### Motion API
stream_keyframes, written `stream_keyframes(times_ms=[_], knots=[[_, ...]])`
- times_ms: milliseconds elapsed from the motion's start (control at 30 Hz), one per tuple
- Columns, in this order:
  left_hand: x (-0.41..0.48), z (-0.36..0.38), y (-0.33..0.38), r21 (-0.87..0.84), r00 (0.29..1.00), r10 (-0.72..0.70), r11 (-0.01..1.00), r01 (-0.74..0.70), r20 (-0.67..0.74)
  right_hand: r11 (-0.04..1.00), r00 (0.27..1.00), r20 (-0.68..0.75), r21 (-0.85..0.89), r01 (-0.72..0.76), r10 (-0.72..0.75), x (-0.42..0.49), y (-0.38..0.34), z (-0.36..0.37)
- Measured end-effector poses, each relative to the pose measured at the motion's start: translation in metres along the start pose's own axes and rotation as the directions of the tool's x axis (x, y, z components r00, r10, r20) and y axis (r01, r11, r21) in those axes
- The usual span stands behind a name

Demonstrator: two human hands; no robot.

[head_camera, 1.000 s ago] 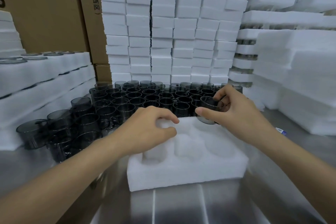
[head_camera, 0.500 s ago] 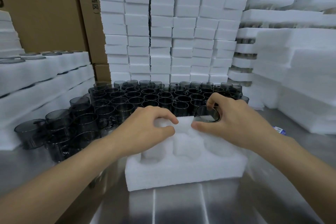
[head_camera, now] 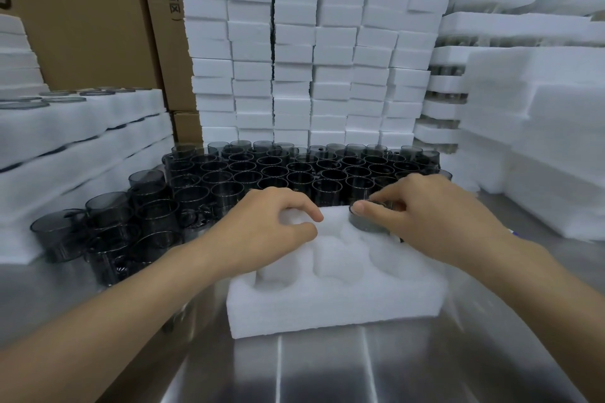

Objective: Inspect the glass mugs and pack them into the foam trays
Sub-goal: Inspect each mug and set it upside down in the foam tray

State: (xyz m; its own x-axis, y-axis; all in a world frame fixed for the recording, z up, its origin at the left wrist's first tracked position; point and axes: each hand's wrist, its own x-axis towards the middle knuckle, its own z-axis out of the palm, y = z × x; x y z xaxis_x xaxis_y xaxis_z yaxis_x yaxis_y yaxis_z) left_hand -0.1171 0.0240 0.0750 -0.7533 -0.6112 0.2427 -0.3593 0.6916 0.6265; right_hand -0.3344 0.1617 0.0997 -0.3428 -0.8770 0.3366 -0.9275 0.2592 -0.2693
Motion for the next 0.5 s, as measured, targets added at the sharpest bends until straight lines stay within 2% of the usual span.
stream_keyframes(times_ms=[100, 267, 400, 500], knots=[[0.0005, 0.0003, -0.0002, 0.004, 1.0, -0.004, 1.0, 0.004, -0.007, 1.0, 0.998, 0.06, 0.017, -0.002, 0.001, 0.0006, 0.0029, 0.0043], [-0.0004, -0.0002, -0.0005, -0.002, 1.0, 0.005, 1.0, -0.005, 0.0, 0.996, 0.998, -0.052, 0.084, 0.022, -0.017, 0.0034, 0.0047, -0.002], [-0.0004, -0.0001, 0.0011, -0.004, 1.0, 0.0, 1.0, -0.001, -0.009, 0.999, 0.999, 0.044, 0.053, 0.005, -0.007, 0.0036, 0.0059, -0.0002], [-0.0009, -0.0008, 0.0017, 0.001, 1.0, 0.008, 1.0, -0.008, -0.016, 0.994, 0.999, -0.05, 0.112, 0.007, -0.001, 0.0056, 0.0107, -0.0017]])
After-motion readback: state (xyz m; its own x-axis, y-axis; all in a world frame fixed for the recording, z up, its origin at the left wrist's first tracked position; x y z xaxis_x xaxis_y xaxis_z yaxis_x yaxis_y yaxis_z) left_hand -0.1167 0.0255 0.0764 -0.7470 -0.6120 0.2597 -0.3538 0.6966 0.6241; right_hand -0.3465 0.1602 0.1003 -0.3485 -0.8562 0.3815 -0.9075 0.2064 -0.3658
